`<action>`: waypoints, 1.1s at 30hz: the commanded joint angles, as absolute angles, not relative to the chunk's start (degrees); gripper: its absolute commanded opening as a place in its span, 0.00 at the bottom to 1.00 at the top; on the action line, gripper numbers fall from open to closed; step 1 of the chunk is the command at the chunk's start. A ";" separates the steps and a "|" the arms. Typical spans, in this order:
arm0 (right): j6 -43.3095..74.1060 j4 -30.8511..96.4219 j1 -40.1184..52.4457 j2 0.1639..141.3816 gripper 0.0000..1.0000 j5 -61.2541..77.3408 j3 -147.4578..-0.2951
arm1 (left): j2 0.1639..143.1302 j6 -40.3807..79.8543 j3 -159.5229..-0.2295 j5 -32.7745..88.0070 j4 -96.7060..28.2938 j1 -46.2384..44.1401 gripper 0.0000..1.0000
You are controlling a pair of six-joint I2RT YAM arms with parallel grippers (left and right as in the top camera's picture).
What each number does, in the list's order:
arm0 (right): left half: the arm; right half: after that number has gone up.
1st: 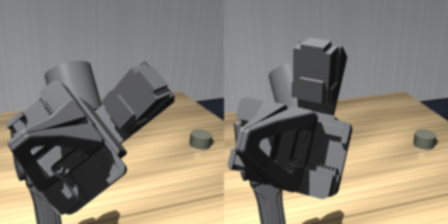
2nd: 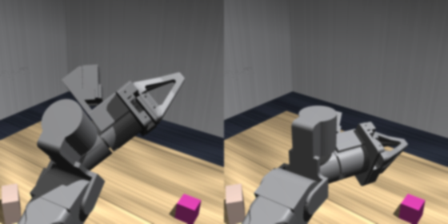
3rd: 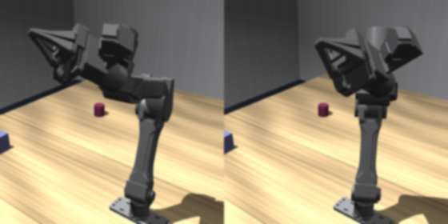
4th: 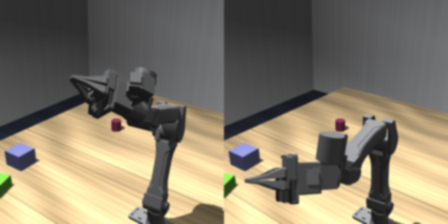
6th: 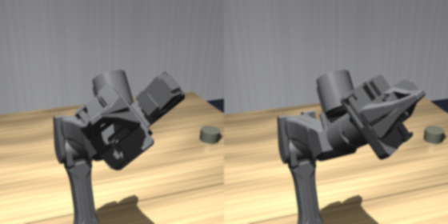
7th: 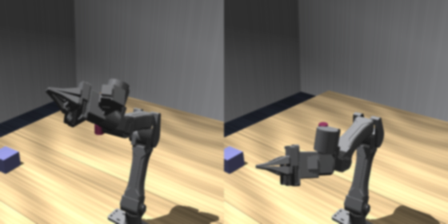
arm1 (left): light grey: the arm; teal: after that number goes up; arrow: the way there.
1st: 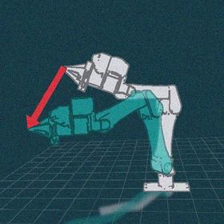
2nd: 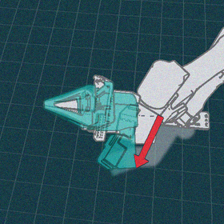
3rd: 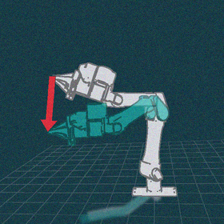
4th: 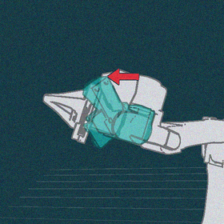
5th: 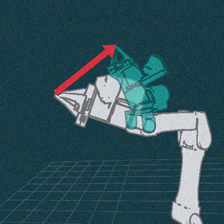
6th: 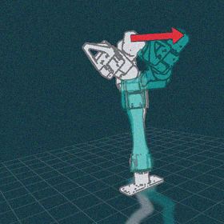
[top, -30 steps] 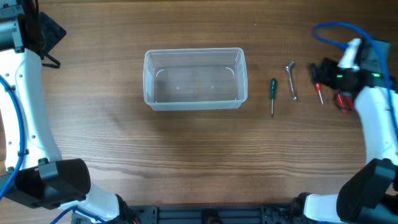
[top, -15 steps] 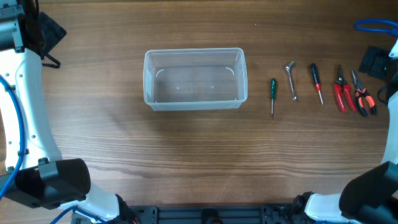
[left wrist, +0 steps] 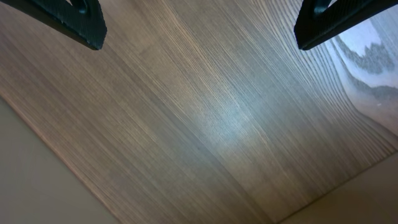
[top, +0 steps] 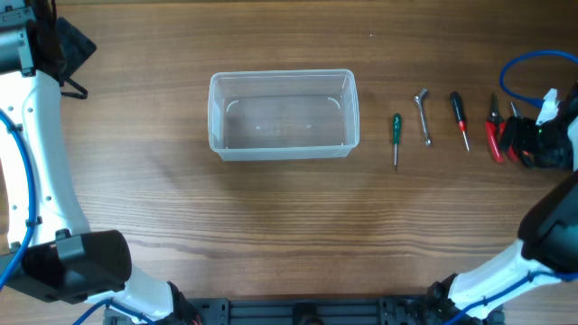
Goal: Pack container
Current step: 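Lower the right gripper onto the orange-black needle-nose pliers and grasp them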
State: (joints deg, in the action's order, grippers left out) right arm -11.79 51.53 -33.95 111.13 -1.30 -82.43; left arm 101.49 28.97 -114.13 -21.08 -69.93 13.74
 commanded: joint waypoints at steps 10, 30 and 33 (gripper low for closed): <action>-8.40 65.04 -33.36 114.04 1.00 3.92 -126.43 | 101.25 28.71 -114.65 -20.99 -69.95 14.04 1.00; -15.94 57.98 -34.48 114.91 0.98 -9.28 -94.91 | 101.25 28.71 -114.65 -20.99 -69.95 14.04 1.00; -22.35 54.89 -34.48 114.91 0.98 -9.28 -92.42 | 101.25 28.71 -114.65 -20.99 -69.95 14.04 1.00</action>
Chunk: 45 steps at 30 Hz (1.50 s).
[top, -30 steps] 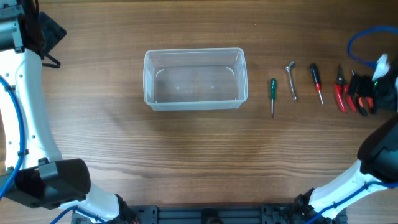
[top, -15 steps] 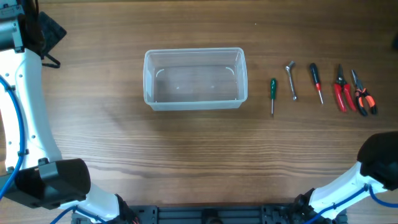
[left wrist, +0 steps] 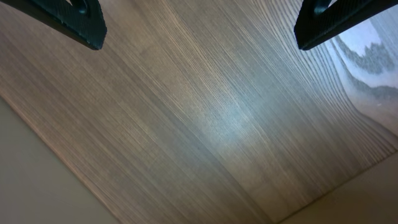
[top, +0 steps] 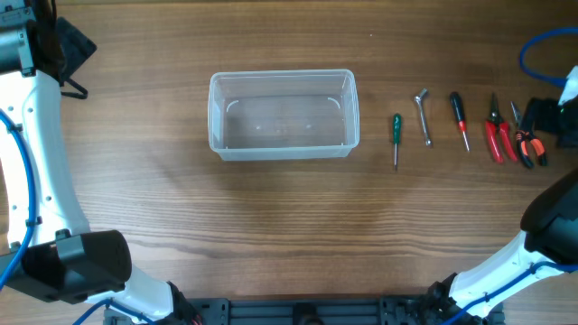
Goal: Pack container
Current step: 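Lower the right gripper onto the orange-black needle-nose pliers and grasp them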
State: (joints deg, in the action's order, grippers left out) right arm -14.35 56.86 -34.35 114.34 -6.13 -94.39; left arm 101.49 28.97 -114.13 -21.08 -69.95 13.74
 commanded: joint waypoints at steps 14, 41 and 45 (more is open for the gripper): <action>-31.73 52.27 -34.48 114.93 0.90 -3.73 -92.23 | 101.25 28.73 -114.65 -20.99 -69.95 14.04 1.00; -29.78 52.84 -35.81 123.44 0.70 1.61 -92.20 | 101.25 28.73 -114.65 -20.99 -69.95 14.04 1.00; -29.78 52.73 -35.81 123.46 0.70 3.11 -92.18 | 101.25 28.71 -114.65 -20.99 -69.95 14.04 1.00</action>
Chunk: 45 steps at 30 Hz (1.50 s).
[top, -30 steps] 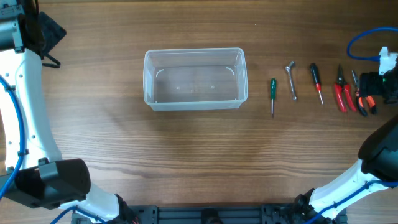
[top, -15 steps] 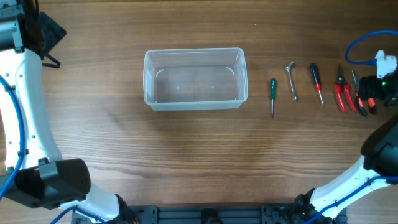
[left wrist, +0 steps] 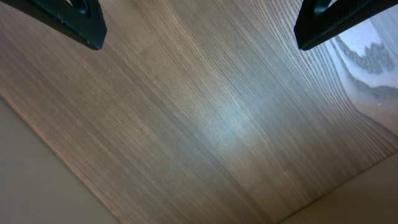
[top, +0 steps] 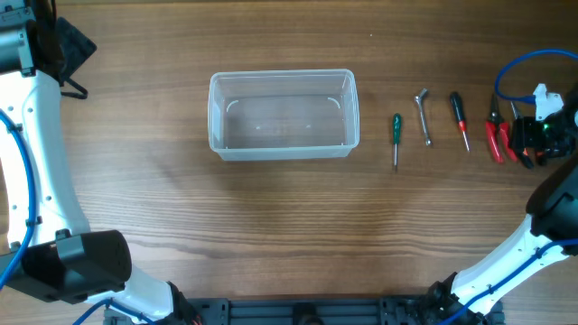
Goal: Pack container
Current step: 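Lower the right gripper onto the orange-black needle-nose pliers and grasp them, then lift the pliers and carry them left over the container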
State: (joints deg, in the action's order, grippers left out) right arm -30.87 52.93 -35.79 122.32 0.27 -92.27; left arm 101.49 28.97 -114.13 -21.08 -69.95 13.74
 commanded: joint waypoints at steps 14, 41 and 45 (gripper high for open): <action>-29.76 51.88 -35.92 123.46 0.68 5.10 -92.18 | 101.25 28.73 -114.65 -20.99 -69.95 14.04 1.00; -29.80 49.10 -36.05 124.44 0.39 4.29 -92.12 | 101.25 28.71 -114.65 -20.99 -69.95 14.04 1.00; -28.36 49.12 -36.03 126.43 0.38 4.29 -92.12 | 101.25 28.71 -114.65 -20.99 -69.95 14.04 1.00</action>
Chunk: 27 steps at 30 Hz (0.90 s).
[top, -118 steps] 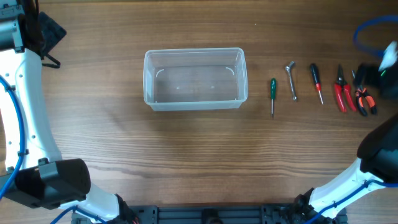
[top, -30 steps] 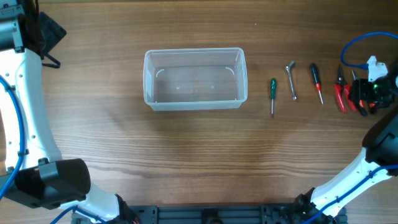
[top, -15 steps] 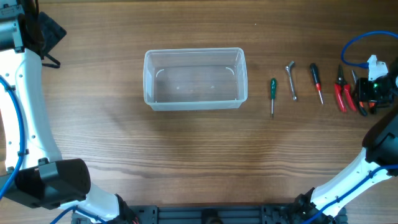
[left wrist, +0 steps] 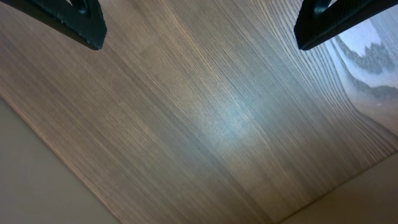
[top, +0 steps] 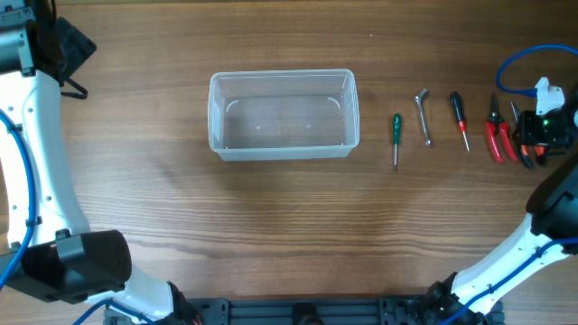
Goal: Pack container
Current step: 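Lift the pliers and carry them left over the container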
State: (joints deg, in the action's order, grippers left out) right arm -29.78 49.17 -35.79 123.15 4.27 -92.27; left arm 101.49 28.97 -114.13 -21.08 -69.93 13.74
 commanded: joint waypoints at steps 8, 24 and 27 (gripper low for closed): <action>-28.34 49.08 -36.10 128.09 0.33 3.86 -92.12 | 101.25 28.71 -114.65 -20.99 -69.95 14.04 1.00; -27.31 49.50 -36.10 128.09 0.13 0.91 -92.12 | 101.25 28.71 -114.65 -20.99 -69.95 14.04 1.00; -26.83 49.45 -36.07 128.09 0.08 1.13 -92.12 | 101.25 28.71 -114.65 -20.99 -69.95 14.04 1.00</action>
